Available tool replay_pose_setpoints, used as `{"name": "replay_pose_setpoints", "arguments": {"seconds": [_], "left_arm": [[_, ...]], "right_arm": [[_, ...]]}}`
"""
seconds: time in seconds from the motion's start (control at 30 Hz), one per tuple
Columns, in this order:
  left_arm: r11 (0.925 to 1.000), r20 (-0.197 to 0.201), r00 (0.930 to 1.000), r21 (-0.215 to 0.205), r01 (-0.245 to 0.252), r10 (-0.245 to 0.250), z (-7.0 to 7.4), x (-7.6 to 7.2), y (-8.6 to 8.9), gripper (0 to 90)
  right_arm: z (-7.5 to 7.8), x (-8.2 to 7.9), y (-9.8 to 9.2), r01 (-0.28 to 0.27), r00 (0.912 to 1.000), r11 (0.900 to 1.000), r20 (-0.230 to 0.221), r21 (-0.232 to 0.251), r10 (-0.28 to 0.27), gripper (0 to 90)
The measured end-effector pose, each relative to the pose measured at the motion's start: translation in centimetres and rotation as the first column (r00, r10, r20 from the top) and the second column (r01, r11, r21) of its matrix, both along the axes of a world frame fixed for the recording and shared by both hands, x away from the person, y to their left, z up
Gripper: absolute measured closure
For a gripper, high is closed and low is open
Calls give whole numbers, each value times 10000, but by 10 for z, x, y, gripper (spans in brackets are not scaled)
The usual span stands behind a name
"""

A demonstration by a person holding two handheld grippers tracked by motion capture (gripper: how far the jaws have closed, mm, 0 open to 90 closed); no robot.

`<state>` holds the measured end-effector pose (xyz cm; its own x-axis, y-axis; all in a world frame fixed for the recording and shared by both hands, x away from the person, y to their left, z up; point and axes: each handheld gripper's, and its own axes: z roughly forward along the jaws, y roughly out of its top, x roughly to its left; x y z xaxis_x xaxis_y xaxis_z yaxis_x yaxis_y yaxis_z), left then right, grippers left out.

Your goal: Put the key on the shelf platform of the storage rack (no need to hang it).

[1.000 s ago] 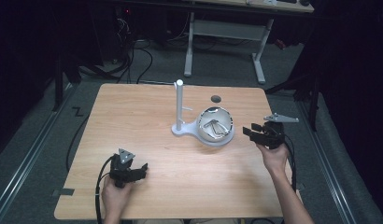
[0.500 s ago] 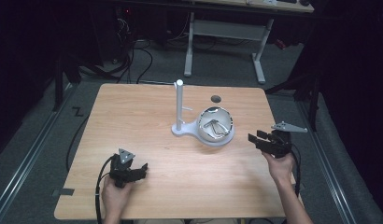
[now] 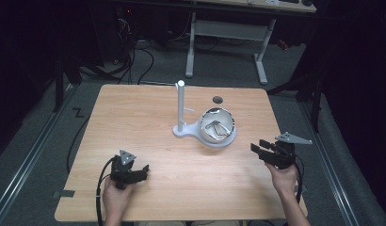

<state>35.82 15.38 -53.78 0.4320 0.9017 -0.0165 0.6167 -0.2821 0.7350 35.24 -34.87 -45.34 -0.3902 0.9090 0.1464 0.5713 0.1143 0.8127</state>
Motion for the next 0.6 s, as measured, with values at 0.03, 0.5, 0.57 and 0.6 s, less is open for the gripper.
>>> {"name": "replay_pose_setpoints", "arguments": {"seconds": [0.03,0.5,0.57,0.6], "left_arm": [[10000,1,10000,2,1,-1,0,0,0,191],[10000,0,10000,2,-4,4,0,0,0,191],[10000,-1,10000,3,0,0,0,0,0,191],[10000,2,10000,0,-2,2,0,0,0,191]], "right_arm": [[-1,-1,0,-4,10000,10000,37,10,4,515],[-25,-17,9,-135,9997,9998,-197,111,137,515],[-30,-18,10,-117,9995,9998,-281,170,122,514],[-32,-19,10,-128,9995,9998,-294,141,132,514]]}}
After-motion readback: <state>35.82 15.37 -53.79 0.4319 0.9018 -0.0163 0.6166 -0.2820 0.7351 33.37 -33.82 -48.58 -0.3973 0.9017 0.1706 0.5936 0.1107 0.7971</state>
